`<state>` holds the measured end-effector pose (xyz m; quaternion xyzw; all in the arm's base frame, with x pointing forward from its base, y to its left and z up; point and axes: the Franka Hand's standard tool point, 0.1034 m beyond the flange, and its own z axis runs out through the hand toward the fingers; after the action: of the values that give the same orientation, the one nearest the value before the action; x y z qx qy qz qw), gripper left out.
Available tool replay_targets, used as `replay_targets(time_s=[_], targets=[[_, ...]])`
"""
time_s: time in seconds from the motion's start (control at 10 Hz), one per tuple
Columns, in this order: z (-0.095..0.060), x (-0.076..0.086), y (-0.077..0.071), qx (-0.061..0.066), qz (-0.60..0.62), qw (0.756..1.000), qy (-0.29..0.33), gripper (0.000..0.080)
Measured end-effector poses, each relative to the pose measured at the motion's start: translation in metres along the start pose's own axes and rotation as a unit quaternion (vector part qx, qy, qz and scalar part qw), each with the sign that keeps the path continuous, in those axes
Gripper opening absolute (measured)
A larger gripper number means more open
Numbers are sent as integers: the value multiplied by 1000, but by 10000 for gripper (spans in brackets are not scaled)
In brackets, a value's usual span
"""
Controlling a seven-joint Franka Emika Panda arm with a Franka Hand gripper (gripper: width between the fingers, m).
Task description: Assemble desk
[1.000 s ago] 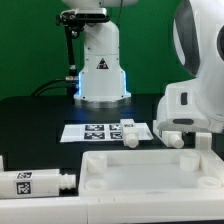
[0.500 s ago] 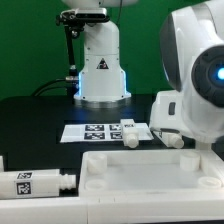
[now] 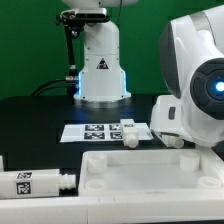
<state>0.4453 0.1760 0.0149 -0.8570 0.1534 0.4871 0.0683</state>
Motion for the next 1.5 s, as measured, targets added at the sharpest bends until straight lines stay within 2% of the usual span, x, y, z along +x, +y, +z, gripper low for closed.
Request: replay_targets(time_s=[0.2, 0.3, 0.5, 0.6, 0.7, 0.8, 0.9, 1.1, 1.2, 1.3, 1.5], targets=[[10, 1, -1, -2, 0, 1000, -1, 649], [9, 1, 0, -2, 1, 1000, -1, 649], [9, 1, 0, -1, 1, 1000, -1, 381], [9, 1, 1, -1, 1, 1000, -1, 381], [8, 1, 1, 0, 1, 1000, -1, 284], [-2, -1, 6, 3, 2, 1000, -4, 284], [-18, -5, 10, 11, 2, 1000, 5, 284], [-70, -29, 15, 26, -7, 999, 34, 284], [-84, -33, 14, 25, -13, 997, 69, 284], [-84, -31, 9, 24, -17, 994, 101, 284], [-87, -25, 6, 38, -19, 986, 159, 285]])
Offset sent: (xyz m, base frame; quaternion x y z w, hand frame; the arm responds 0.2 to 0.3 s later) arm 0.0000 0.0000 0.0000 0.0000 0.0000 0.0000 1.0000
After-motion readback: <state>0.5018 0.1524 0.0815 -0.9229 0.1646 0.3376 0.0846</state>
